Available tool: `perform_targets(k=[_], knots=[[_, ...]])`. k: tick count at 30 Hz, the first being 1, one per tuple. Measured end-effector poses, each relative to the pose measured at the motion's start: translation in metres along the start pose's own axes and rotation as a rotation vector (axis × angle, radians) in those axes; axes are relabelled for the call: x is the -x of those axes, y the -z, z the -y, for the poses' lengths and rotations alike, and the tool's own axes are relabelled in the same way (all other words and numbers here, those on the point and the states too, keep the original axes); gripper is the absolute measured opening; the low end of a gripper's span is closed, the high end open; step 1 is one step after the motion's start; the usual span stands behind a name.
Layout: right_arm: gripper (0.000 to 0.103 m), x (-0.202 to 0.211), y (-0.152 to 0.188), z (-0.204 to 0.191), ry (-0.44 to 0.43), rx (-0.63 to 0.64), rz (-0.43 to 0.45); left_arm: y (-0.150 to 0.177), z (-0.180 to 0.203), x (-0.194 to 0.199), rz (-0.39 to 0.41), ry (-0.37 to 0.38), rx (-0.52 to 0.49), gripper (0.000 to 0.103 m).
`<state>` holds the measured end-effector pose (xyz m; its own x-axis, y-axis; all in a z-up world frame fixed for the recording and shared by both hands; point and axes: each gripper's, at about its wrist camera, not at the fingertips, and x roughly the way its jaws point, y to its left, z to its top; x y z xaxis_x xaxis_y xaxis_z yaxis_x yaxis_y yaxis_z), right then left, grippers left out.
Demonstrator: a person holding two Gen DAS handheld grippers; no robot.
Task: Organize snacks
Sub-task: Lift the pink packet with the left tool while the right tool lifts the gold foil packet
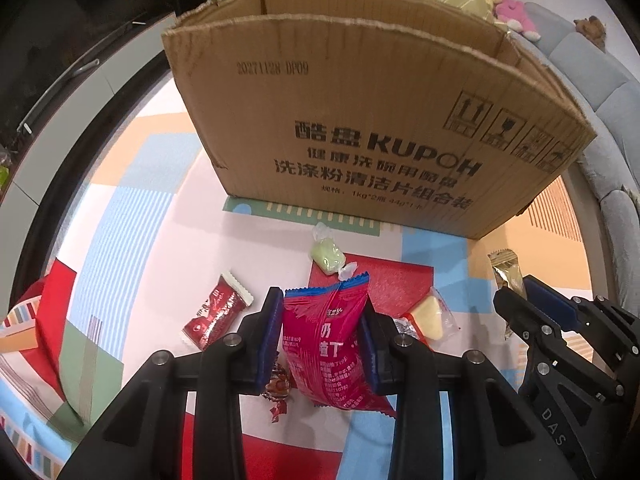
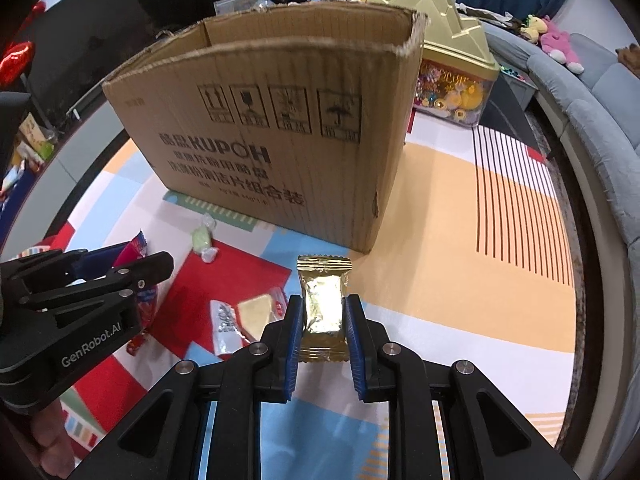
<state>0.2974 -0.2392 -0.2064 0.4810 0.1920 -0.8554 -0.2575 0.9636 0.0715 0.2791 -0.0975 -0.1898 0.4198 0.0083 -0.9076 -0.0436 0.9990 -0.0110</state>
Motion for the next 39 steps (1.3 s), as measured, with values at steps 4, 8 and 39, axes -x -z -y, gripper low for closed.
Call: perform_targets(k=[4,8,39], knots=[[0.022,0.011,-0.002,-0.004,0.002,-0.006,0.016,-0.005,0.004,0.005,0.018,0.003,-0.004,0.033],[0.022,0.021,-0.003,-0.007,-0.001,-0.02,0.031,-0.006,0.001,0.015,0.044,0.005,-0.009,0.033],[0.022,0.09,-0.032,-0.049,0.004,-0.019,0.158,-0.029,-0.034,0.093,0.241,0.021,-0.025,0.032]])
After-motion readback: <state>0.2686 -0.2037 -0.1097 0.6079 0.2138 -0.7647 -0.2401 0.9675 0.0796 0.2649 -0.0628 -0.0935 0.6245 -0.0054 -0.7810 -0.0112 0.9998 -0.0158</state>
